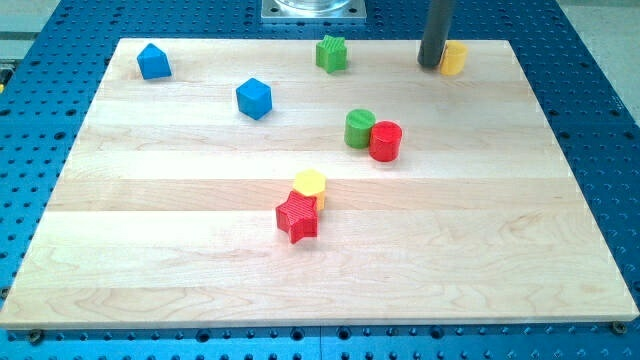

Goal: Move the cube towards the center left side of the board

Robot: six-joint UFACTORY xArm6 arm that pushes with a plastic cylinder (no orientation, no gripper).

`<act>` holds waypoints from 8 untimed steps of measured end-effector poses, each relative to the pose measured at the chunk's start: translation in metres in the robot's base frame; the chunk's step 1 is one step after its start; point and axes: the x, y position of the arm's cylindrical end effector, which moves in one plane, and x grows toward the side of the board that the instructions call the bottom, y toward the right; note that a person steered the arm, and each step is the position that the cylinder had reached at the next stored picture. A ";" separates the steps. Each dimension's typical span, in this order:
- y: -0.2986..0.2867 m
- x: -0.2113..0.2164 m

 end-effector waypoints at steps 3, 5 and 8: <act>-0.012 0.030; -0.211 0.058; -0.308 0.164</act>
